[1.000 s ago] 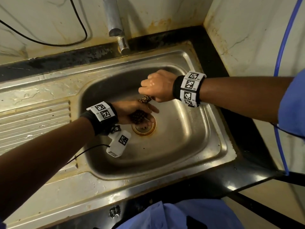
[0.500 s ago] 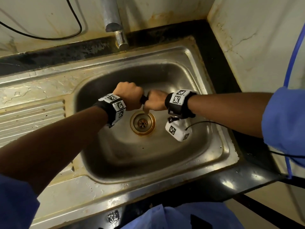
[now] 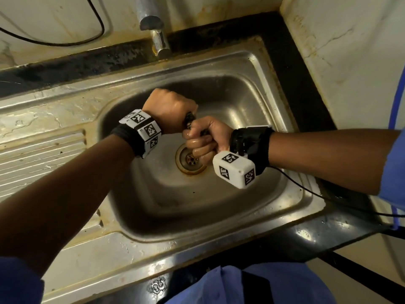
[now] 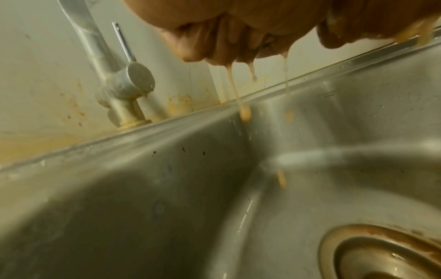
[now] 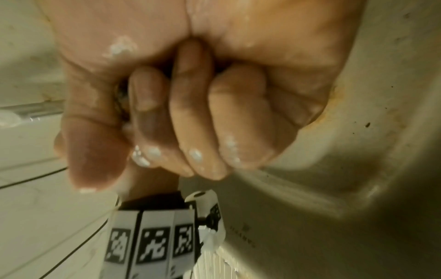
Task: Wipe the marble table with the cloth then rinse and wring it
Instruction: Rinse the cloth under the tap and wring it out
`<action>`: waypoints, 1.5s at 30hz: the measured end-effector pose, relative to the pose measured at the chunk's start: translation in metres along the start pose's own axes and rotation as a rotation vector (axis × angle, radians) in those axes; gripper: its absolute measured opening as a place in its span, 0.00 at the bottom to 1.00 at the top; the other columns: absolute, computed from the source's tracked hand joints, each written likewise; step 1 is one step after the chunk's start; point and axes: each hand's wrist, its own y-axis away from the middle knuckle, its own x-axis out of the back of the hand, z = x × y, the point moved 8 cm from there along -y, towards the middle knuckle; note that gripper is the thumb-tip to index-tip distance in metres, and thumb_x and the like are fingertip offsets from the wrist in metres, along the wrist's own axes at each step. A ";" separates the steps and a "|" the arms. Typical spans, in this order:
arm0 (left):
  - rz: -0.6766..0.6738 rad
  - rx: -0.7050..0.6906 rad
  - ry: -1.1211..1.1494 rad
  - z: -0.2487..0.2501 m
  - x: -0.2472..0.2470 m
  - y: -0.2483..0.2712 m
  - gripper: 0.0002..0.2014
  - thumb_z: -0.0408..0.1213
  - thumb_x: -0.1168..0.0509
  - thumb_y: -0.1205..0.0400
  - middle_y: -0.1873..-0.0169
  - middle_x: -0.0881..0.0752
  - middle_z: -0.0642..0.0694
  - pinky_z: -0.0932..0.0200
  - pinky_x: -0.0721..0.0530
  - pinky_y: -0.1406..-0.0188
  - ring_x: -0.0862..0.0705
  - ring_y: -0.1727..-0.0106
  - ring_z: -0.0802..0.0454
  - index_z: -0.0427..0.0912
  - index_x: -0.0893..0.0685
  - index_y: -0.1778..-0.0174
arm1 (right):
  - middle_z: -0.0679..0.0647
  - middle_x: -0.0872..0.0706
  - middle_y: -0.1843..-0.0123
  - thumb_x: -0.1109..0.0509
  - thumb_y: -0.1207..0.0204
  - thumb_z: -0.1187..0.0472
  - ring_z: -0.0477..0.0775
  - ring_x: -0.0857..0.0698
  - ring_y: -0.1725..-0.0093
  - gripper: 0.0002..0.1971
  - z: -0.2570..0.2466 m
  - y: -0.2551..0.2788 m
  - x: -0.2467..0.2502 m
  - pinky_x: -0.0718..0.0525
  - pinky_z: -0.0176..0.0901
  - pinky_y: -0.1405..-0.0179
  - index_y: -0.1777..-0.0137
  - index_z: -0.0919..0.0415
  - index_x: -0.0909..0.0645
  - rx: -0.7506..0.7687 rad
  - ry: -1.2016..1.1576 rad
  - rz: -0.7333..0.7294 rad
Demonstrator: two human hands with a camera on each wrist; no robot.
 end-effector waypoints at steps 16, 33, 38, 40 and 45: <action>-0.170 0.203 0.265 -0.010 0.022 0.028 0.14 0.41 0.26 0.28 0.54 0.20 0.49 0.57 0.27 0.57 0.24 0.56 0.50 0.47 0.19 0.49 | 0.48 0.17 0.59 0.33 0.18 0.52 0.43 0.20 0.62 0.08 -0.049 0.049 0.009 0.24 0.39 0.61 0.48 0.56 0.19 0.269 1.525 0.874; -0.252 0.558 0.698 0.001 0.039 0.085 0.08 0.41 0.34 0.18 0.56 0.13 0.47 0.64 0.22 0.56 0.15 0.54 0.54 0.44 0.13 0.47 | 0.53 0.15 0.43 0.23 0.31 0.63 0.56 0.17 0.44 0.24 -0.058 0.071 -0.041 0.21 0.46 0.50 0.34 0.51 0.19 0.462 2.025 1.117; -0.206 0.491 0.531 0.011 0.048 0.096 0.11 0.37 0.33 0.20 0.51 0.15 0.48 0.59 0.22 0.53 0.17 0.50 0.52 0.45 0.17 0.42 | 0.53 0.16 0.32 0.22 0.28 0.48 0.51 0.17 0.35 0.31 -0.029 0.068 -0.033 0.20 0.50 0.32 0.27 0.54 0.25 0.235 1.706 0.894; -0.171 0.474 0.680 0.019 0.055 0.098 0.11 0.32 0.32 0.21 0.52 0.14 0.46 0.62 0.17 0.54 0.15 0.52 0.53 0.42 0.16 0.43 | 0.51 0.13 0.37 0.23 0.28 0.49 0.49 0.15 0.39 0.26 -0.030 0.069 -0.043 0.18 0.51 0.35 0.31 0.54 0.22 0.377 1.702 0.905; -0.085 0.434 0.797 0.028 0.074 0.106 0.12 0.25 0.31 0.24 0.55 0.14 0.48 0.75 0.17 0.65 0.16 0.56 0.57 0.41 0.14 0.46 | 0.47 0.12 0.52 0.21 0.32 0.45 0.47 0.14 0.52 0.21 -0.028 0.064 -0.072 0.14 0.50 0.49 0.42 0.53 0.16 0.571 1.855 0.957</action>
